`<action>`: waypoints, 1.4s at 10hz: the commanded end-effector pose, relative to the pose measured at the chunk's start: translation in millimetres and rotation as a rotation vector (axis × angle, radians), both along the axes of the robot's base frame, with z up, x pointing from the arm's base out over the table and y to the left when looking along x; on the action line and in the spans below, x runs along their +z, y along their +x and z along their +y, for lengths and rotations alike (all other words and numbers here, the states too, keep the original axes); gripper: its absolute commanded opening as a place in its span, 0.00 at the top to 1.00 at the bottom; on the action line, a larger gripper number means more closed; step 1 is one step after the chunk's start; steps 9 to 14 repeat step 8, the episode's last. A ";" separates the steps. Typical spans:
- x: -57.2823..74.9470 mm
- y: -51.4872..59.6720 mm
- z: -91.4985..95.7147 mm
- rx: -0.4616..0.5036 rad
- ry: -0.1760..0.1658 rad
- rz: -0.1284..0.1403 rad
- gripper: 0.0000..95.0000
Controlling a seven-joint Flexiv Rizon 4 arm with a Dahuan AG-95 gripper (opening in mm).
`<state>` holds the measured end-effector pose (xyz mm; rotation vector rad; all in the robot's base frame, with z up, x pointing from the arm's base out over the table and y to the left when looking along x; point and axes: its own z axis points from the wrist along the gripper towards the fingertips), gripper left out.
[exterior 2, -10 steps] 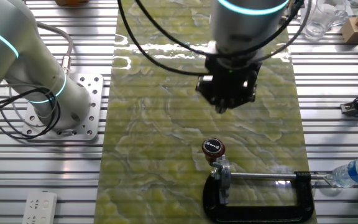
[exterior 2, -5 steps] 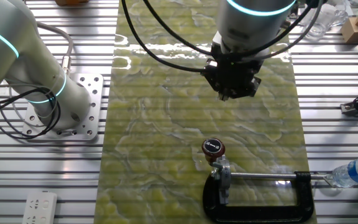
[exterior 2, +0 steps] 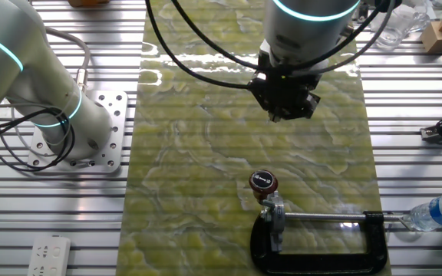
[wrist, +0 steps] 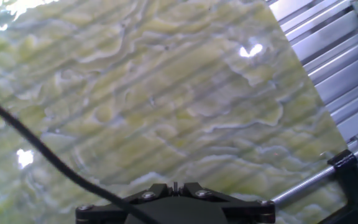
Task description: Pull up the lever
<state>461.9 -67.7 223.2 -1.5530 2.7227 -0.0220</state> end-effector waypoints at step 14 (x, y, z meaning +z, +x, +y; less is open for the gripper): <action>5.3 -2.2 4.7 -0.020 0.007 0.023 1.00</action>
